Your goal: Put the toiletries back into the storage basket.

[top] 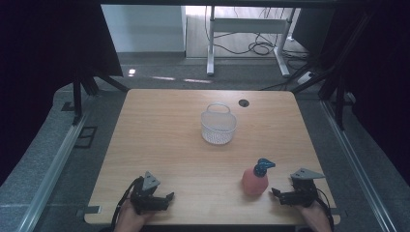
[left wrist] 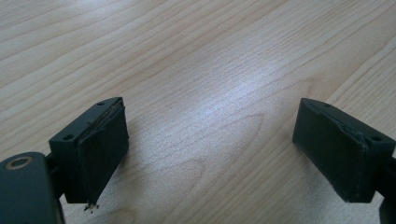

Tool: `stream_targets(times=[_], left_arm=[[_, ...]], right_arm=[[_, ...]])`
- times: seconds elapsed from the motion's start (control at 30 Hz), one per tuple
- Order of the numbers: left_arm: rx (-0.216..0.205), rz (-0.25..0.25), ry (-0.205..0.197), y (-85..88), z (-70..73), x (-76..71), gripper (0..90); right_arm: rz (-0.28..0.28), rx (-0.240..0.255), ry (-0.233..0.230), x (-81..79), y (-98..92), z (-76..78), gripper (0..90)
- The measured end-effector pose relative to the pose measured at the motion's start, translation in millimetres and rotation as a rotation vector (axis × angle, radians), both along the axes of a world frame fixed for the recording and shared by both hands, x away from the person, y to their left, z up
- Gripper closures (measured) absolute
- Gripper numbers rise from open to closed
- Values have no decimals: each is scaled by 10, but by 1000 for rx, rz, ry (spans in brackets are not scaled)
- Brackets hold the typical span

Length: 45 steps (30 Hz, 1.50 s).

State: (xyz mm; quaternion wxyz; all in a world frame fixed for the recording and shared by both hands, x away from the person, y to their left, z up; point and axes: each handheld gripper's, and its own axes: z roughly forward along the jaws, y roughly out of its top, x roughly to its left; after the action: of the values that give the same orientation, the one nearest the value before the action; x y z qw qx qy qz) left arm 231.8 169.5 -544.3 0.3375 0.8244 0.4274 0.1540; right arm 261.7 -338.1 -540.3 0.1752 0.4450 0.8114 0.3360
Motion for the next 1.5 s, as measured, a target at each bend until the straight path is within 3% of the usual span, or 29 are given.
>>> stream_targets(times=[1.0, 1.5], left_arm=[[0, 0, 0, 0, 0, 0, 102], [0, 0, 0, 0, 0, 0, 102]], right_arm=[[87, 3, -53, -204, 101, 245, 0], [131, 83, -66, -288, 137, 384, 0]])
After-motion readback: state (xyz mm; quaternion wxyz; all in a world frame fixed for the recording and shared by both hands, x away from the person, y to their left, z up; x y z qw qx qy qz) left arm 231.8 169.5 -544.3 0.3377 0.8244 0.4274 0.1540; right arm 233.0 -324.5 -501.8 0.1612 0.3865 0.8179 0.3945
